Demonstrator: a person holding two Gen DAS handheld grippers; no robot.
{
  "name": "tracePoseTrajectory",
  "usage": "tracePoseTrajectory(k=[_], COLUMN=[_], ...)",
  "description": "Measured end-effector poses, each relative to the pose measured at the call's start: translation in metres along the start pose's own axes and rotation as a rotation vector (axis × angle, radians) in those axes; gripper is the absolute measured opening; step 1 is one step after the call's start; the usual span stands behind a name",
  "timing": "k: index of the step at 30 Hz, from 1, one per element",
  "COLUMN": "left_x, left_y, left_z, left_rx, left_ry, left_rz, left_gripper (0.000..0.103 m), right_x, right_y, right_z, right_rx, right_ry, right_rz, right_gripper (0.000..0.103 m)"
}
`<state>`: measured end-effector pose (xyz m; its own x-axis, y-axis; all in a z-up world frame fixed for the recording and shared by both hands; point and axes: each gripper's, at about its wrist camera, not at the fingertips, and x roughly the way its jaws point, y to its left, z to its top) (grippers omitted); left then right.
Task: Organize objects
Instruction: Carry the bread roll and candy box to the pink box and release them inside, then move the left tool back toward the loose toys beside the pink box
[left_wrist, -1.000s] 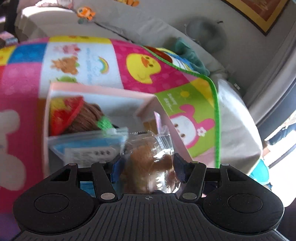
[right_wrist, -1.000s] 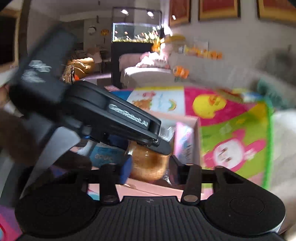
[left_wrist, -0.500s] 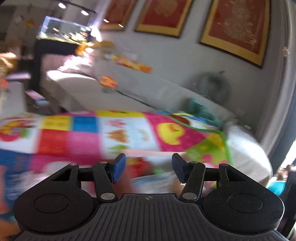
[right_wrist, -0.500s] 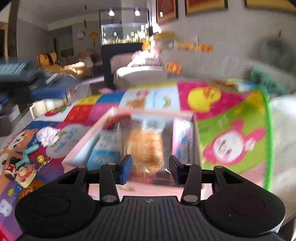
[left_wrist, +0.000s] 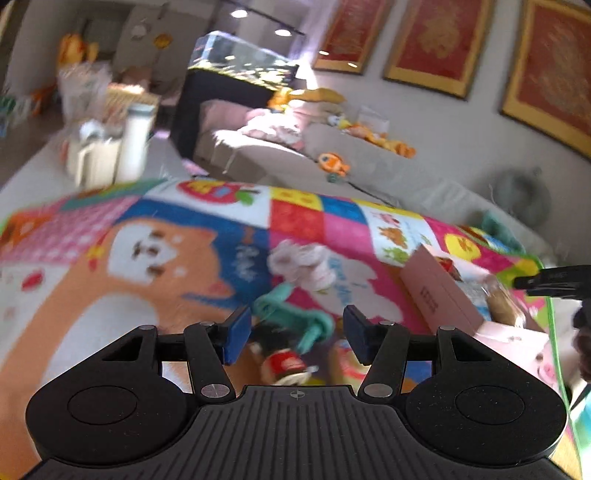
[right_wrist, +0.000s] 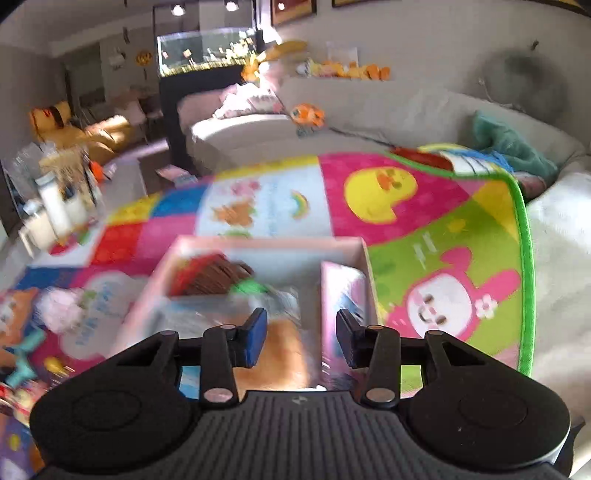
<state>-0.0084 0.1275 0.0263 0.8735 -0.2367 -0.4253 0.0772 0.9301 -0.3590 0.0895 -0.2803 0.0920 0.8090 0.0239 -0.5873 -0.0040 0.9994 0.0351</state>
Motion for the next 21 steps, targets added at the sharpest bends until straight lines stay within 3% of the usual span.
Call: tracePoseTrajectory(k=[2,4,6,11,14,15,18,21], left_x=[0.005,0.011,0.014,0.026,0.022,0.021,0.017,0.018], left_y=[0.012,0.018,0.016,-0.007,-0.001,0.003,0.02,0.044], left_z=[-0.006,-0.011,-0.011,-0.017,-0.02,-0.021,-0.02,-0.019], left_rx=[-0.071,-0.117,-0.109,0.013,-0.017,-0.048,-0.157,-0.309], left_ry=[0.0,0.02,0.039,0.103,0.091,0.084,0.043,0.034], left_rz=[0.0,-0.035,-0.082,-0.117,-0.142,-0.143,-0.119,-0.113], left_gripper=[0.06,0.059,0.059,0.054,0.054,0.054,0.054,0.054], right_x=[-0.016,-0.025,-0.024,0.033,0.082,0.098,0.135,0.13], right_y=[0.026,0.055,0.095,0.204,0.249,0.26,0.28,0.278], right_z=[0.011,0.02,0.025,0.031,0.036,0.036,0.03,0.014], right_rx=[-0.054,-0.109,-0.161,-0.224,-0.175,-0.171,-0.22,-0.278], right_ry=[-0.049,-0.053,-0.019,0.142,0.239,0.261,0.351,0.381], right_rz=[0.031,0.11,0.217,0.376,0.398,0.383,0.337,0.357], right_gripper=[0.044,0.063,0.071,0.072,0.071,0.068,0.029,0.025])
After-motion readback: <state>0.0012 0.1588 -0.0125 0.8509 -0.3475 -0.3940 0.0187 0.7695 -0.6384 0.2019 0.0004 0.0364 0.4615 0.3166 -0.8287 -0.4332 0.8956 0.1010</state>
